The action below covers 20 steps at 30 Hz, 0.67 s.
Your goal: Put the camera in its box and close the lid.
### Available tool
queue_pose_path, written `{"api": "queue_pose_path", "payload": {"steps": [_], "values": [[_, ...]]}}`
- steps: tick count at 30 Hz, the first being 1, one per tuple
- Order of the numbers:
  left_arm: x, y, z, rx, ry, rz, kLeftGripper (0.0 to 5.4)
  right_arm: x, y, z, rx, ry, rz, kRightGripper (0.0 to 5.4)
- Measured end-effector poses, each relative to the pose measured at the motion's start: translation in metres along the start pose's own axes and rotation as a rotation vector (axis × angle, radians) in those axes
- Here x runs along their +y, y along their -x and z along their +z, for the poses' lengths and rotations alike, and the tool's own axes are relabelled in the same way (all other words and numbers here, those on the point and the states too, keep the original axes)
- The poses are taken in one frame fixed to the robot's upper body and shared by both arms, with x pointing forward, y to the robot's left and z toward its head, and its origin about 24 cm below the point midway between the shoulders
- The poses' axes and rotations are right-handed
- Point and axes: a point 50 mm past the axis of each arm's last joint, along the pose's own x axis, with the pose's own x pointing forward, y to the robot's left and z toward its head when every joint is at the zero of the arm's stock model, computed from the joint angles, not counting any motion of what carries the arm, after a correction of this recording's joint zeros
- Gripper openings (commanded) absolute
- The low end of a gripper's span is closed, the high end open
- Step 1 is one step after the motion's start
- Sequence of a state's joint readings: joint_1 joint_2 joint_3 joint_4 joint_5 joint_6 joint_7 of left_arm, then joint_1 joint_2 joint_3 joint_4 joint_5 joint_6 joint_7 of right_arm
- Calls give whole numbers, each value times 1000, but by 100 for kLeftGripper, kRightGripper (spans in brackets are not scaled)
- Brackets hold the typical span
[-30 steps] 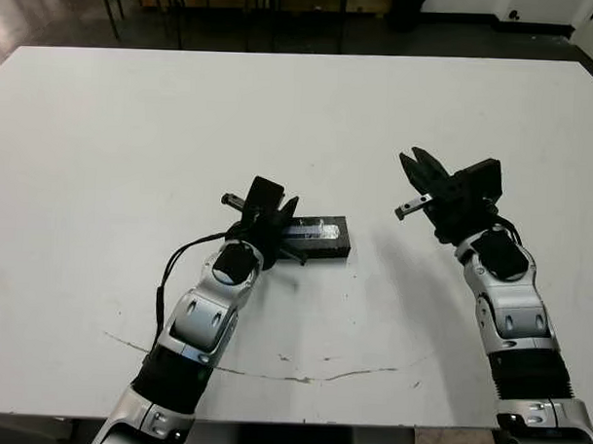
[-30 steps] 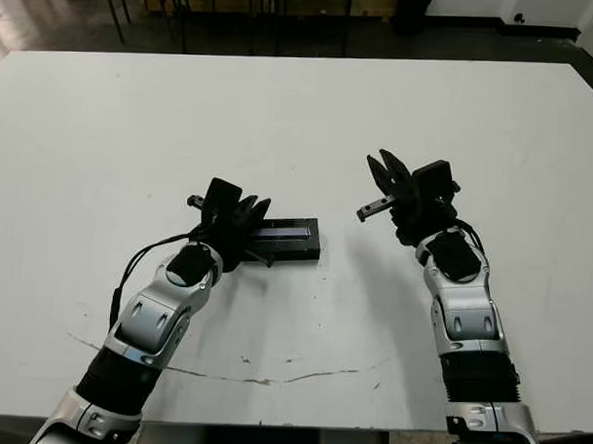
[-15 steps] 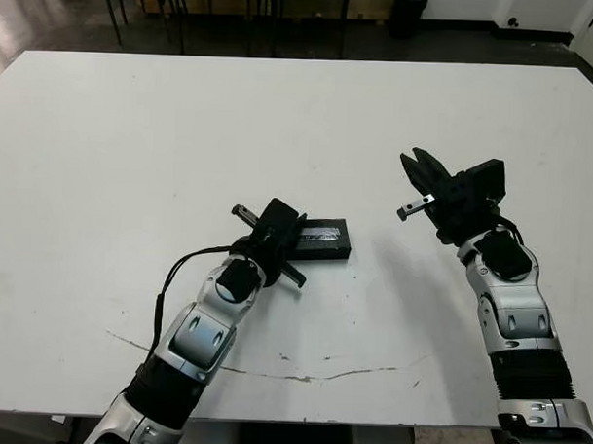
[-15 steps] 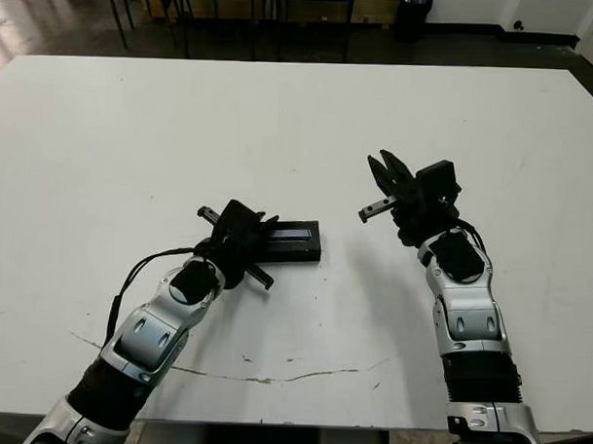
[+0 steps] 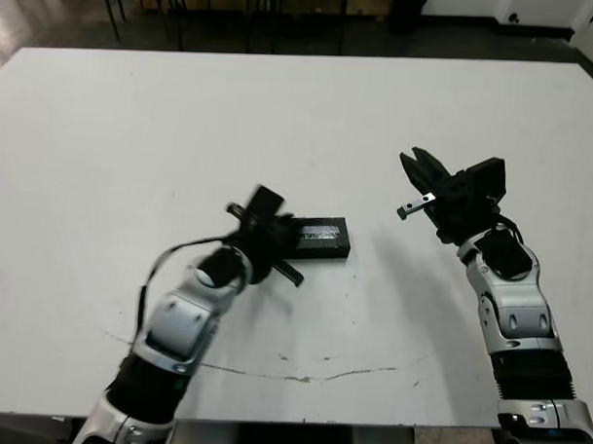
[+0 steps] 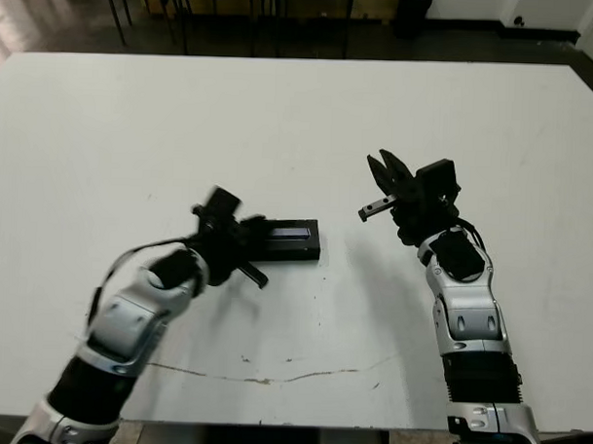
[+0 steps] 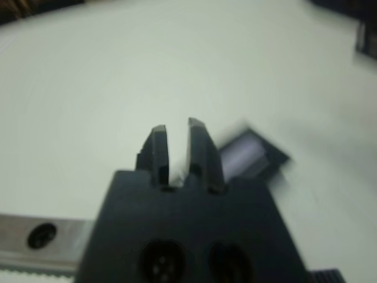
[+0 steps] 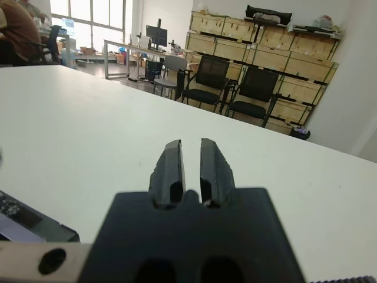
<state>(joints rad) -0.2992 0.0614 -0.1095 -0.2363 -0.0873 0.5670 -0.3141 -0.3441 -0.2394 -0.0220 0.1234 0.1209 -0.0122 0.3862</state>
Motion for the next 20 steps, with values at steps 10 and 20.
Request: {"api": "queue_pose_path", "payload": {"steps": [10, 20], "values": [[97, 40, 17, -312, -127, 500, 2, 6, -3, 0, -43, -19, -81, 0], [108, 43, -6, -344, 64, 641, 2, 20, -9, -4, -52, -14, -163, 0]]}}
